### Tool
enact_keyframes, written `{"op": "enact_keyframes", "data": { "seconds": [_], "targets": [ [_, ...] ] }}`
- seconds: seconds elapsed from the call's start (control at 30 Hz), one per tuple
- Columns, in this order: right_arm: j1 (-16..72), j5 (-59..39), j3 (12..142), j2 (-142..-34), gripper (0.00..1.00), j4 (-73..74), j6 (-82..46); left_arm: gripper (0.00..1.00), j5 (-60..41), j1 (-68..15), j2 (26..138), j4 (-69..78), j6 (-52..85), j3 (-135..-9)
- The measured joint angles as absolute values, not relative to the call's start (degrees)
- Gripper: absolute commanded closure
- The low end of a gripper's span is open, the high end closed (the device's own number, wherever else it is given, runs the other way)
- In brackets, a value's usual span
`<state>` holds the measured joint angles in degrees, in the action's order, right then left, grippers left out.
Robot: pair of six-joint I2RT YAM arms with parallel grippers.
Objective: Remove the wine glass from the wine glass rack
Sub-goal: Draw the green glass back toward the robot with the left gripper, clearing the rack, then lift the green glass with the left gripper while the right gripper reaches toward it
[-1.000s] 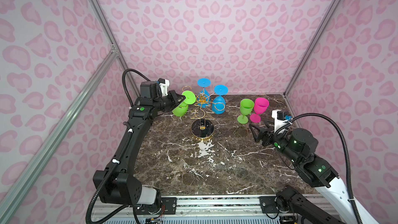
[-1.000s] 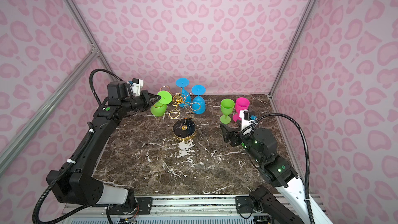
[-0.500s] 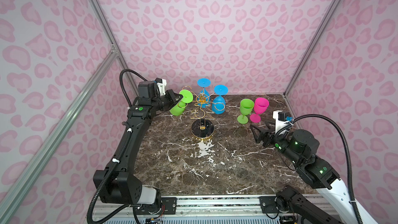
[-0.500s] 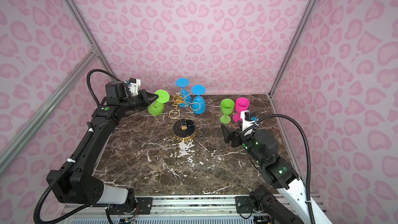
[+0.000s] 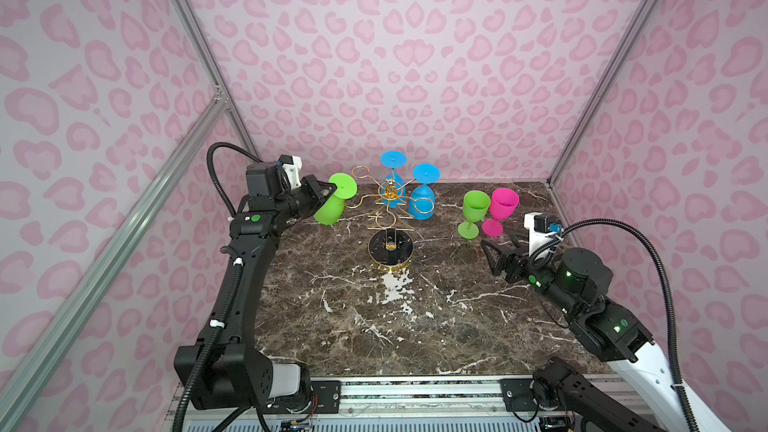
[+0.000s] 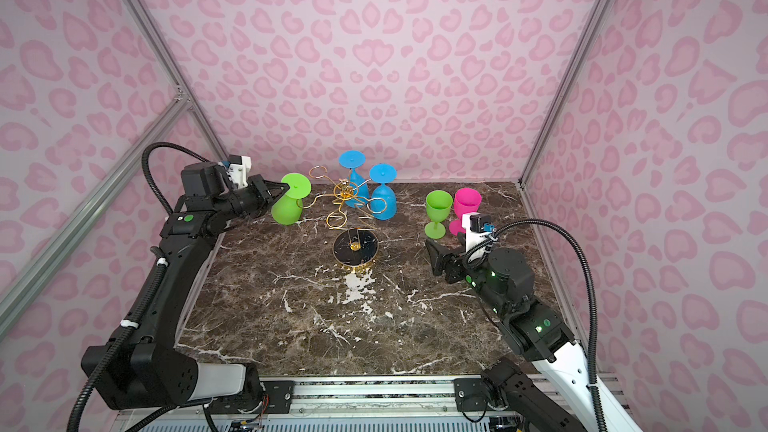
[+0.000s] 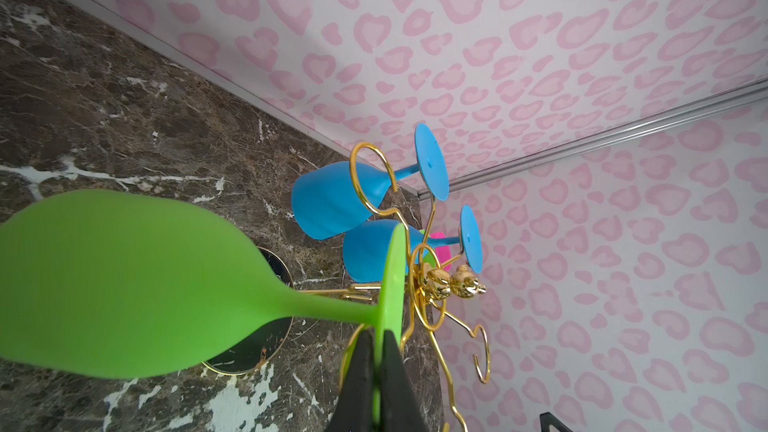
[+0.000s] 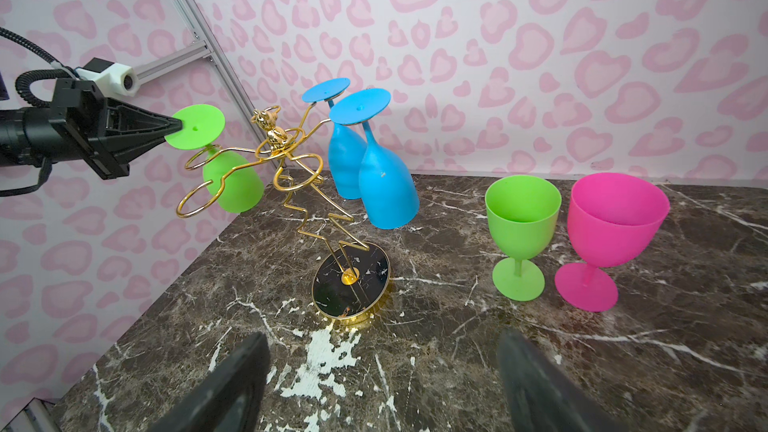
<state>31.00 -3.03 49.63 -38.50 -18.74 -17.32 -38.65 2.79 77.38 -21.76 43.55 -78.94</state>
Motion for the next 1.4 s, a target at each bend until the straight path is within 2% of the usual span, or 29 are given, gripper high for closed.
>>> {"op": "enact_keyframes", "data": {
  "seconds": [0.2, 0.43, 0.7, 1.13, 1.4],
  "targets": [
    [30.98, -3.05, 49.71, -38.79, 0.12, -18.74, -17.1, 0.97, -41.43, 6.31, 74.13, -21.21, 44.16, -77.65],
    [30.96, -3.05, 49.78, -38.06, 0.12, -18.81, -17.08, 0.97, -45.28, 9.32, 67.64, -20.01, 45.41, -69.56],
    [30.96, -3.22, 50.37, -37.5, 0.12, -19.2, -16.93, 0.97, -48.07, 12.03, 58.22, -26.26, 42.94, -66.13],
    [30.92, -4.12, 51.0, -38.54, 0.12, -19.16, -16.99, 0.97, -58.17, 12.4, 53.3, -34.85, 39.38, -63.75],
    [30.89, -5.78, 52.4, -40.62, 0.12, -19.09, -16.95, 0.96, -65.67, 11.07, 52.6, -32.93, 42.46, -63.53]
  ]
}}
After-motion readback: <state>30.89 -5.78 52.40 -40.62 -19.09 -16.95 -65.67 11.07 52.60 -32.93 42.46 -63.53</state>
